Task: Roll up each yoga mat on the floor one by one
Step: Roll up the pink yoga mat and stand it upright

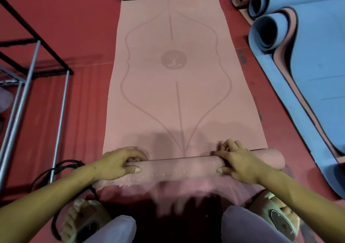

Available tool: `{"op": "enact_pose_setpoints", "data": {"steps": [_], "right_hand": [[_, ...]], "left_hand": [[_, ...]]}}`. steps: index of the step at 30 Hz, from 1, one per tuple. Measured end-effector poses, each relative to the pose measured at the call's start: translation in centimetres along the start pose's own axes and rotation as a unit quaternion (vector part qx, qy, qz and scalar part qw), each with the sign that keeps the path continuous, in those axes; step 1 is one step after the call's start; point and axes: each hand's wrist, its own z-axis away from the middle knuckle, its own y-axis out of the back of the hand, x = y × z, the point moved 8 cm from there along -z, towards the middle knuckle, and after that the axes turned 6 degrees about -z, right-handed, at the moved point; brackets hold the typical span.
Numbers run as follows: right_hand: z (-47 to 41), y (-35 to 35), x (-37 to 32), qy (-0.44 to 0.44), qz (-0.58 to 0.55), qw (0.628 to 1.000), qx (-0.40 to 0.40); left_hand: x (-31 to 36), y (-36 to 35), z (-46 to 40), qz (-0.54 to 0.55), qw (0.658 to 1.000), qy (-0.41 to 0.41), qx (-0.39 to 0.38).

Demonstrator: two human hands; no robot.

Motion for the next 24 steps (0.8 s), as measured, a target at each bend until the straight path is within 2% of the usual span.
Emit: {"op": "enact_pose_setpoints", "data": {"steps": [5, 8, 13, 16, 20, 24], "right_hand": [[-0.3, 0.9, -0.6, 0.003, -0.01, 1.0, 0.015], [-0.1, 1.6, -0.8, -0.01, -0.018, 0.998, 0.055], [0.9, 2.6, -1.7, -0.024, 0.103, 0.98, 0.168], [1.6, 2.3, -2.4, -0.009, 0.087, 0.974, 0.21], [2.5, 2.8, -2.9, 0.017, 0.031, 0.963, 0.266], [2.1, 2.7, -2.4, 0.022, 0.029, 0.964, 0.263]], "left_hand": [[0.6, 0.3, 0.1, -0.037, 0.999, -0.01, 0.039], [1.0, 0.9, 0.3, -0.068, 0.993, -0.029, 0.097], [2.6, 1.4, 0.9, -0.153, 0.97, -0.072, 0.176], [3.2, 1.4, 1.6, -0.193, 0.962, -0.068, 0.182], [2.7, 0.0, 1.7, -0.247, 0.958, -0.052, 0.137], [1.6, 0.2, 1.1, -0.232, 0.962, -0.036, 0.136]]}}
